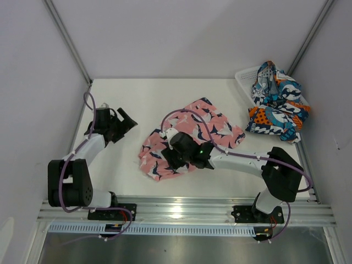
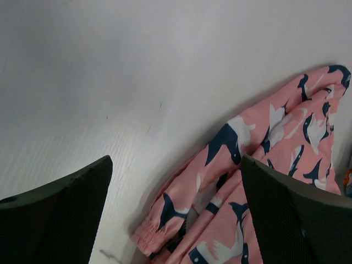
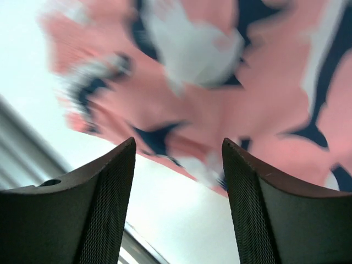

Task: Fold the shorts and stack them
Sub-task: Fold the shorts

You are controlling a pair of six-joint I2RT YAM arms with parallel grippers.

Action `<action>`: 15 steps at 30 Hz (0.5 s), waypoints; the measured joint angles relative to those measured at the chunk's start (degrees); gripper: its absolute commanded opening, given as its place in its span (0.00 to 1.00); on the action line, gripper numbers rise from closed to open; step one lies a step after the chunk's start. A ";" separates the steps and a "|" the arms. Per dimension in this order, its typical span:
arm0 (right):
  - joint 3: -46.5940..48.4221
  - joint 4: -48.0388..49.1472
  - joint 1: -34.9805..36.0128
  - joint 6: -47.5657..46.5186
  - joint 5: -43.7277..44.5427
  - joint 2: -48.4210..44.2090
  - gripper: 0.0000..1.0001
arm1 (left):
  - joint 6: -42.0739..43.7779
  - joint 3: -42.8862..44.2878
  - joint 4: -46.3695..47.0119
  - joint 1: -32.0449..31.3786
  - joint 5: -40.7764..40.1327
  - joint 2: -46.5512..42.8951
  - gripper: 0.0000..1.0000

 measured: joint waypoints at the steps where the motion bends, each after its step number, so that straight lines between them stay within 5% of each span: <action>1: 1.81 0.02 1.01 0.07 0.22 -0.02 0.66 | -0.02 -1.20 0.24 -0.02 0.44 -1.20 0.98; 15: 18.56 3.34 12.96 -6.08 3.89 17.88 0.62 | 0.00 -12.52 0.68 0.20 2.69 -11.82 0.97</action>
